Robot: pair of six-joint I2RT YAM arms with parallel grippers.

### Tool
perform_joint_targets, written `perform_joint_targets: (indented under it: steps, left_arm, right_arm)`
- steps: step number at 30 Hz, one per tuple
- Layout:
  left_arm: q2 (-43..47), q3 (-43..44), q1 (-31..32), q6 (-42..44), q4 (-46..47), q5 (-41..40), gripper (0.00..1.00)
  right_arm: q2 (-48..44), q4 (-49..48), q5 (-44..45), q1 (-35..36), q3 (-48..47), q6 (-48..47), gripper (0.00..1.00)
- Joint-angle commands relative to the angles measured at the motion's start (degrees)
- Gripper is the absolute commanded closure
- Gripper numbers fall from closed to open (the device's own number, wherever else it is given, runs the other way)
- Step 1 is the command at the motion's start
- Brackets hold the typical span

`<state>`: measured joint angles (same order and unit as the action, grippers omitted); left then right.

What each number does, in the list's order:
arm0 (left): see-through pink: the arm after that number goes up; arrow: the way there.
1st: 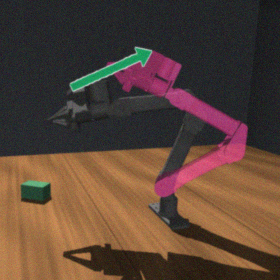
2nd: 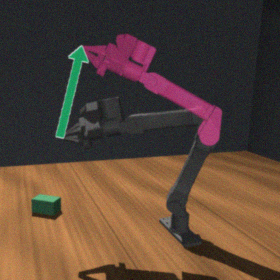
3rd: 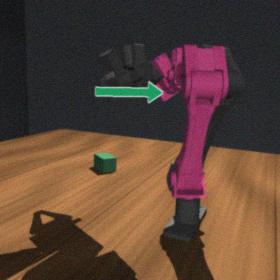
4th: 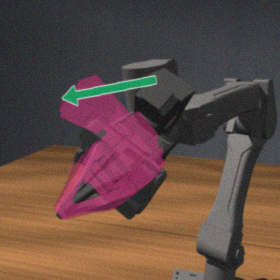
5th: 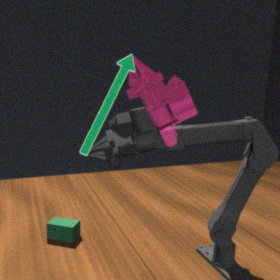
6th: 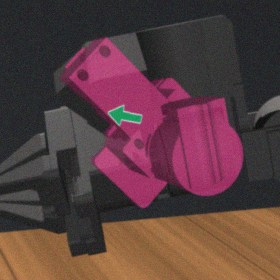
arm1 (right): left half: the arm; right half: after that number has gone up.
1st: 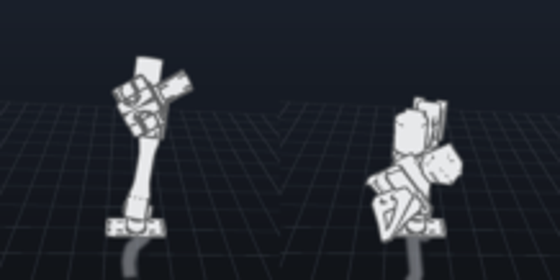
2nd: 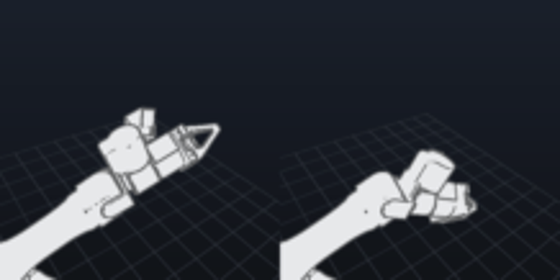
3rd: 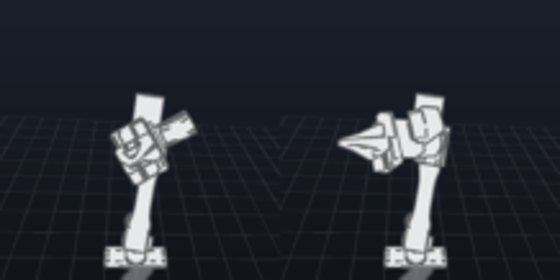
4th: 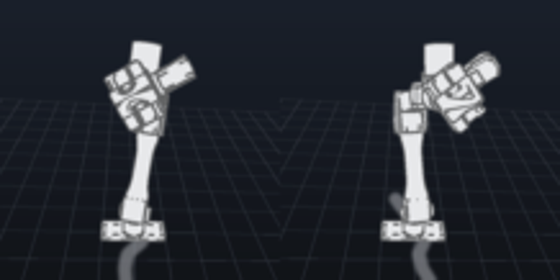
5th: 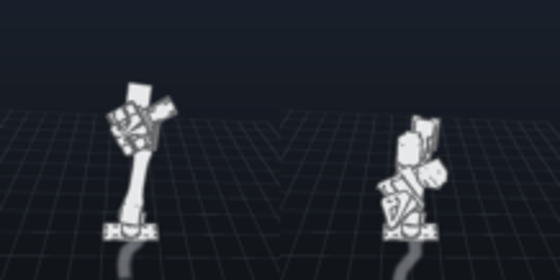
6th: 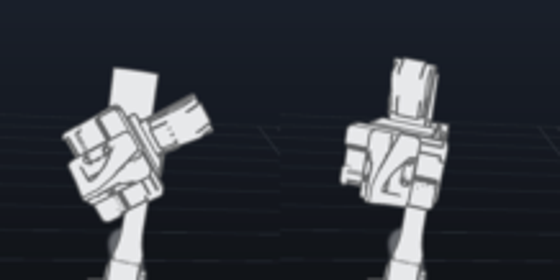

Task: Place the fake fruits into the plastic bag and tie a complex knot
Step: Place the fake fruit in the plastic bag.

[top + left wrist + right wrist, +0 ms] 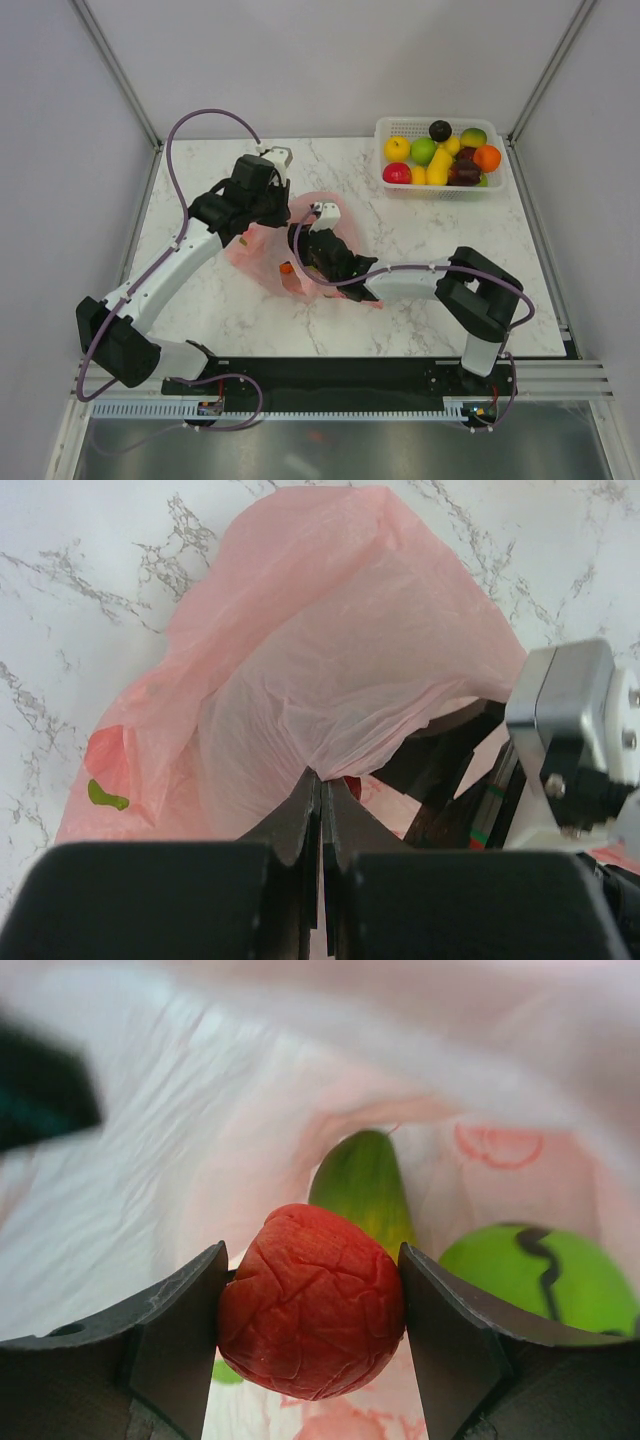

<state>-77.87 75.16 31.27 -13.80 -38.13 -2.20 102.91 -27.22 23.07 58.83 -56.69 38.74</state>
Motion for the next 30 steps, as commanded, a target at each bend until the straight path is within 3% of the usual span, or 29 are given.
perform_joint_targets:
  steps: [1,10,11,12,13,21,23,27,30]
  left_arm:
    - [0.78,0.52,0.11,0.71,2.71,1.93,0.98]
    - [1.22,0.17,0.11,0.44,2.97,2.99,0.98]
    - [1.22,0.17,0.11,0.36,2.97,3.07,0.98]
    - [1.05,0.08,0.11,0.36,2.89,2.99,0.98]
    - [1.14,0.08,0.11,0.36,2.89,2.99,0.98]
    - [1.14,-0.1,0.11,0.44,2.89,2.37,0.98]
    - [1.31,-0.01,0.11,0.44,2.89,2.37,0.98]
    - [1.4,-0.1,0.11,0.44,2.89,2.37,0.98]
    - [1.31,-0.01,0.11,0.44,2.89,2.37,0.98]
  right_arm:
    - [-0.09,0.33,-0.48,-2.83,-2.99,-0.77,0.58]
    - [3.35,1.21,-3.38,-5.83,-8.88,-4.81,0.55]
    - [3.52,1.73,-3.12,-6.0,-9.23,-4.99,0.52]
    - [4.22,3.56,-3.12,-6.09,-10.54,-5.17,0.29]
    - [4.57,5.23,-2.07,-6.27,-11.33,-4.82,0.2]
    - [0.37,2.26,-2.15,-6.27,-6.08,-4.11,0.05]
    - [-0.87,1.91,-1.98,-6.27,-5.02,-4.38,0.05]
    - [-7.1,0.5,-1.19,-6.18,-0.46,-4.99,0.19]
    - [-11.41,3.82,0.82,-6.27,-0.35,-7.36,0.22]
